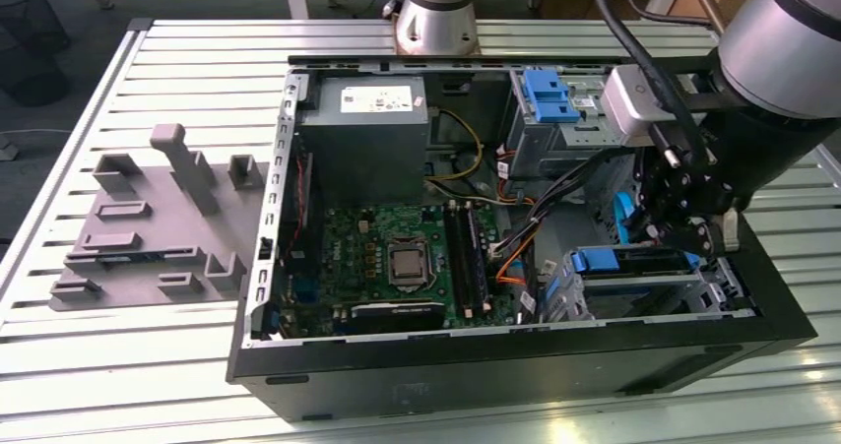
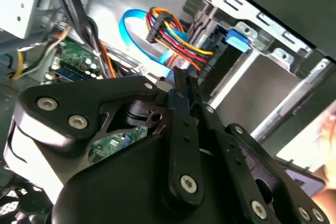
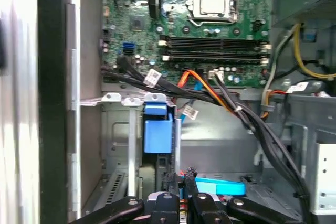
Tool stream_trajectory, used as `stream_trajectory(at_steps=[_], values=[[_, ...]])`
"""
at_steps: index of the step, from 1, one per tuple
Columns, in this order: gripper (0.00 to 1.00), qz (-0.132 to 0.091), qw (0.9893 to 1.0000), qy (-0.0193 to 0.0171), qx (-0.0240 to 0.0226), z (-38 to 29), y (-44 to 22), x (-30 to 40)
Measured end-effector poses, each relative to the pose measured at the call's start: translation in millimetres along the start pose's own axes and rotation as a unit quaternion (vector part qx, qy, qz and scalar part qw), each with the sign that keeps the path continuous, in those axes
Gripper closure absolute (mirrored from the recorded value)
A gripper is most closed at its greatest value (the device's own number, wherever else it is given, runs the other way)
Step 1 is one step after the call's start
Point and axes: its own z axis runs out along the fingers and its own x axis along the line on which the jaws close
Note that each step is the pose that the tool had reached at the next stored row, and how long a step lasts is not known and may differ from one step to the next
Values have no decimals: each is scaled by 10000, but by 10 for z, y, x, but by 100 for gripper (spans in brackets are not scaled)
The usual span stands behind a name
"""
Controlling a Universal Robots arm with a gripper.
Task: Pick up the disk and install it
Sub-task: 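Insert the second disk wire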
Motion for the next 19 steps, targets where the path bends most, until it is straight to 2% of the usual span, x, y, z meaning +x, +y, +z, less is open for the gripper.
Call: stream_trajectory(at_steps=[1, 2, 19], values=[[84, 2, 10000, -38, 0, 0, 0, 3], [84, 2, 10000, -46, -1, 0, 0, 5], [84, 2, 10000, -48, -1, 3, -3, 119]])
